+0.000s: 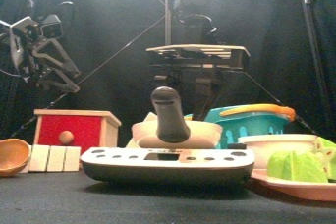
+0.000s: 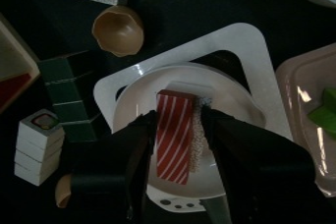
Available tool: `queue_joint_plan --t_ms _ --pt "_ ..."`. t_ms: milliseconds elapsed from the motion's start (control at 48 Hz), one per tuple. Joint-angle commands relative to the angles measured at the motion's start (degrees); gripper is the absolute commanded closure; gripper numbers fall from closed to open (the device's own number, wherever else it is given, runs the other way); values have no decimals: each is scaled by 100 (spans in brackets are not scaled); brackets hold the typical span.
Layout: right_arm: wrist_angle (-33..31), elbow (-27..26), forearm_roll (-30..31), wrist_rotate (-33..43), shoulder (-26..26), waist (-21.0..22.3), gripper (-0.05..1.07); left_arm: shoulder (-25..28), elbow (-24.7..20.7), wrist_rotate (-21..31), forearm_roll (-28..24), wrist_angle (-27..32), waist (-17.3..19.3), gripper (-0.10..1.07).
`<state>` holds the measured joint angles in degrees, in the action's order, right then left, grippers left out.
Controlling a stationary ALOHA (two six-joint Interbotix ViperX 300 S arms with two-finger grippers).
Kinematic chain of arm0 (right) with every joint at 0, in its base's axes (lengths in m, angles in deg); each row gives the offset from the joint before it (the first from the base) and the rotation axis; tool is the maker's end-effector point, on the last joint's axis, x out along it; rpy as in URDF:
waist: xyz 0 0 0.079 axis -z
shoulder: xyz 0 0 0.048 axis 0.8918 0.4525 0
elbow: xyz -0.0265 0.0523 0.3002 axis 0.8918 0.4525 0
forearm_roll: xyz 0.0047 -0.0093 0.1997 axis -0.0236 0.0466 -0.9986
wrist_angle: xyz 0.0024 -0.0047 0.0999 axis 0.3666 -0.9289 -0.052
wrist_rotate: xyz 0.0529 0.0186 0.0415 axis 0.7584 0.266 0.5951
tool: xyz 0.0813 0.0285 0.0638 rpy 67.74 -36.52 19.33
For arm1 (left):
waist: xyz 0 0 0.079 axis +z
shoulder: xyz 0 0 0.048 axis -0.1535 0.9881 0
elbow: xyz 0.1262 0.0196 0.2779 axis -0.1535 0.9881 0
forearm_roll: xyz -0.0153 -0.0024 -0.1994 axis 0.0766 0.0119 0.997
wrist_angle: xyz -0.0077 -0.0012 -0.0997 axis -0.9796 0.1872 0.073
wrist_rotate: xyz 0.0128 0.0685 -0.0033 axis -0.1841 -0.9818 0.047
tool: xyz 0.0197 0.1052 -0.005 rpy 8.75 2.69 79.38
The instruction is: Place salmon on rice
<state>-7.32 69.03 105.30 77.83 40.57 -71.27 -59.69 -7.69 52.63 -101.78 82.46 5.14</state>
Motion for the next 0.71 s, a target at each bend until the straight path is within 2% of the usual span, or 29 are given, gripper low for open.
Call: queue_joint_plan --t_ms 0,604,688 --pt "9 -70 26 -9 -141 53 24 9 -70 -9 -26 -18 18 11" --pt "132 -35 -26 -18 -97 88 25 9 -44 -9 -26 -18 79 11" --pt "149 -35 -53 -18 -97 88 28 9 -35 -9 -26 -18 97 11"
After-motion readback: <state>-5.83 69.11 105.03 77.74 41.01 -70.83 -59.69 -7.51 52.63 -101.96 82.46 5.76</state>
